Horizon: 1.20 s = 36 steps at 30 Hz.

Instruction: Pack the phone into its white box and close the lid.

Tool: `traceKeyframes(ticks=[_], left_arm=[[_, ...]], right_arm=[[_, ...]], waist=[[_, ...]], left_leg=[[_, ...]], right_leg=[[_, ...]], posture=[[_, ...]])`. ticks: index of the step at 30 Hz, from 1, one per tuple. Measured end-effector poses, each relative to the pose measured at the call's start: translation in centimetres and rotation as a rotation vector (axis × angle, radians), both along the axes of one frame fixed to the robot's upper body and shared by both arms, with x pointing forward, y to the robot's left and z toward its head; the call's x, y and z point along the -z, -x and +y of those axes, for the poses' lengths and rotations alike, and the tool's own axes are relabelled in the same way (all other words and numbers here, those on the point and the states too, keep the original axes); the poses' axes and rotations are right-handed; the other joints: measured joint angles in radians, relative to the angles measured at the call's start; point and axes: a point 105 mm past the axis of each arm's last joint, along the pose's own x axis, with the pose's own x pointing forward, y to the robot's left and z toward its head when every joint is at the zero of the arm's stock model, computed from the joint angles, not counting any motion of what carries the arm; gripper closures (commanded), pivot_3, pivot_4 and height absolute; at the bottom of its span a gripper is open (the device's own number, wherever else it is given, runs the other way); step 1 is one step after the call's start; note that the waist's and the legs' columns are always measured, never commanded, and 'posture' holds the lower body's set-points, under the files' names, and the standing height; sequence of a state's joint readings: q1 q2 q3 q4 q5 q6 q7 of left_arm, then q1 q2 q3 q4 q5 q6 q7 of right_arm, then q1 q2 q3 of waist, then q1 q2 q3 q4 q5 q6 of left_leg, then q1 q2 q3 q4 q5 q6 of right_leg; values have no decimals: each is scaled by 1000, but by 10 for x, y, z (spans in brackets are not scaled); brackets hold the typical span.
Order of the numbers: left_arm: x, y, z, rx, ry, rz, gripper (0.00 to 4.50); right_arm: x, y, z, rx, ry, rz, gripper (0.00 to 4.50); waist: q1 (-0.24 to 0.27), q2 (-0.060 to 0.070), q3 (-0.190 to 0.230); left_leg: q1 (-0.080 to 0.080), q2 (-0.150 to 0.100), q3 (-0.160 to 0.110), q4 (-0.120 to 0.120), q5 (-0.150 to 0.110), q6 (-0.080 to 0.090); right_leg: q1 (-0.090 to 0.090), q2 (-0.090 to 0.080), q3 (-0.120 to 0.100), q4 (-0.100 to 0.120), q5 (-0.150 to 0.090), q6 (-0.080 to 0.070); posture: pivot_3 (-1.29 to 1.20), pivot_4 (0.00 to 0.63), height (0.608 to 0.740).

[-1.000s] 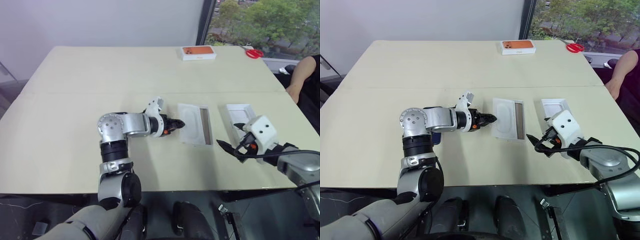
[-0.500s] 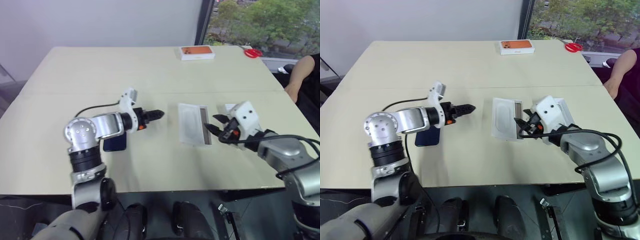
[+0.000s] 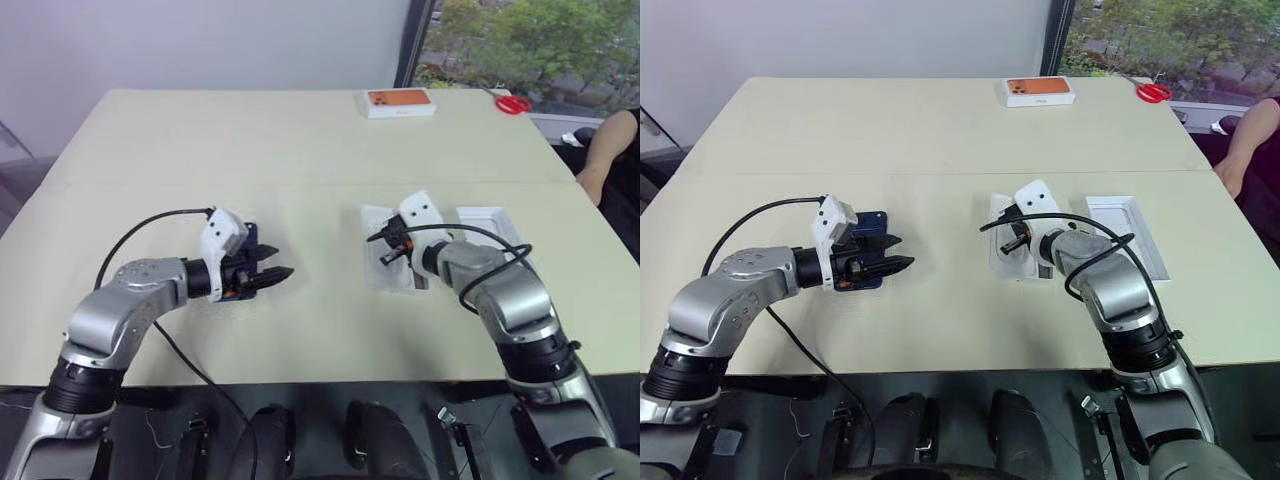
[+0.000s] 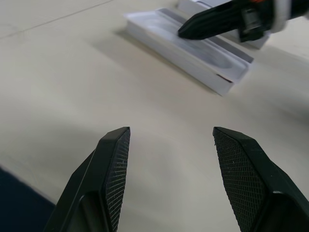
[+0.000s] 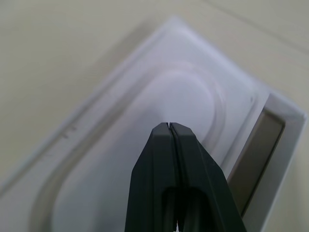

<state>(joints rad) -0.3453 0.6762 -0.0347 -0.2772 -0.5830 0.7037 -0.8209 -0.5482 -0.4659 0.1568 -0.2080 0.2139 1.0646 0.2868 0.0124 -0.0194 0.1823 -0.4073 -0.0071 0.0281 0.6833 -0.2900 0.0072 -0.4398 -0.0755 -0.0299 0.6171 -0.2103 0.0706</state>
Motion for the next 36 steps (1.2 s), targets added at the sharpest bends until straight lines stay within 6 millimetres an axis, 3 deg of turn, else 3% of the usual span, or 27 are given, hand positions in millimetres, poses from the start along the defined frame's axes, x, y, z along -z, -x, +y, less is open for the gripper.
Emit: traceKeyframes(ticks=[5, 10, 21, 36], left_arm=[[3, 2, -2, 13, 4, -3, 1600], [8, 4, -7, 24, 19, 15, 1600], [9, 4, -10, 22, 26, 12, 1600], [9, 2, -15, 3, 49, 10, 1600]], right_arm=[[4, 0, -6, 46, 28, 26, 4468], [6, 2, -26, 112, 85, 47, 4468], [4, -2, -27, 108, 113, -7, 4468], [9, -48, -16, 198, 75, -85, 4468]], waist=[[-3, 0, 0], [-3, 0, 0], [-4, 0, 0], [-21, 0, 0]], left_leg=[[0, 0, 0, 0, 0, 1], [0, 1, 0, 0, 0, 1], [1, 4, -1, 0, 0, 1], [1, 4, -1, 0, 0, 1]], right_leg=[[0, 4, -1, 1, 2, 4], [0, 5, -1, 2, 2, 4], [0, 10, 0, 2, 2, 5], [0, 10, 0, 3, 2, 5]], posture=[[0, 150, 740], [0, 150, 740], [0, 150, 740], [0, 150, 740]])
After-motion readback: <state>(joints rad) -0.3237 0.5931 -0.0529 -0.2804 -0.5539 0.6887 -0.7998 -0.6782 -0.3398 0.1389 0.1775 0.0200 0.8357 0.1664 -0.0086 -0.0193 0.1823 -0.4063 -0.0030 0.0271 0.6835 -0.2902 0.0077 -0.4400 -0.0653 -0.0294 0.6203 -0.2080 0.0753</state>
